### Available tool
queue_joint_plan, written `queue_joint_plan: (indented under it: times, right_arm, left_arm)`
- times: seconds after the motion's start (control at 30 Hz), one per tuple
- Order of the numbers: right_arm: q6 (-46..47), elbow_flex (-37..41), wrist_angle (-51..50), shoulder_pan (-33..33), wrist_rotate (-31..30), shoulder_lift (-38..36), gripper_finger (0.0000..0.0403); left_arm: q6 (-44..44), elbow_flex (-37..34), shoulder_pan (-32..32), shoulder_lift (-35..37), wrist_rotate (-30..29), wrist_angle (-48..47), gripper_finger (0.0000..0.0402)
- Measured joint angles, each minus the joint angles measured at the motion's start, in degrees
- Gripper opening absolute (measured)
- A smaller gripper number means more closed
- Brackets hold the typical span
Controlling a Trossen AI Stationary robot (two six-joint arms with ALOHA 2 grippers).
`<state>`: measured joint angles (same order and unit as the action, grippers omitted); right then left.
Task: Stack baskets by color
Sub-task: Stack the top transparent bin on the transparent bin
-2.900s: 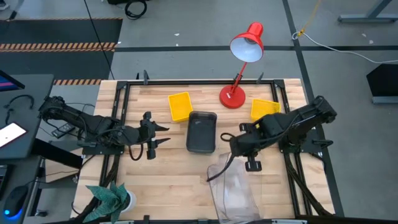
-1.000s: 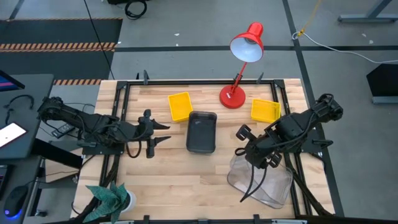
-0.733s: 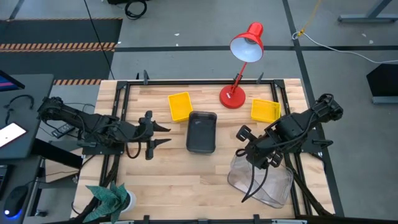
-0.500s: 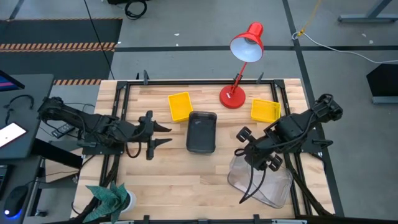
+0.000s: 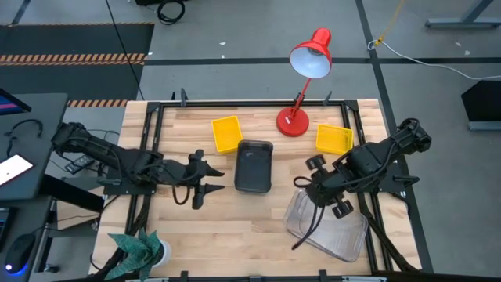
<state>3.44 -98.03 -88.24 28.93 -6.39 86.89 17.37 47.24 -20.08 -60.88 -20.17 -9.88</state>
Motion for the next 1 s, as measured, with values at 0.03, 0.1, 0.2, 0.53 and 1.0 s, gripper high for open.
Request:
queue_joint_plan:
  times: [0.03, 0.1, 0.2, 0.53, 1.0]
  right_arm:
    - [3.9, -0.7, -1.1, 0.0, 0.0, -0.1, 0.0166]
    - [13.1, -2.0, -1.8, -0.4, 0.0, -0.4, 0.0176]
    - [23.1, -2.1, -1.8, -0.7, -0.2, -1.4, 0.018]
    - [39.7, 9.4, -1.7, -0.4, -0.5, -7.4, 0.0177]
    - [49.0, 26.9, 13.2, 0.7, -3.7, -14.8, 0.0177]
  left_arm:
    - [0.0, 0.0, 0.0, 0.0, 0.4, 0.2, 0.0196]
    - [0.0, 0.0, 0.1, 0.0, 0.5, 0.1, 0.0194]
    - [-0.1, 0.0, 0.1, 0.0, 0.5, 0.1, 0.019]
    - [-2.1, 0.0, 0.1, 0.0, 0.5, 0.1, 0.0187]
    - [-4.1, 0.0, 0.1, 0.1, 0.5, -1.2, 0.0184]
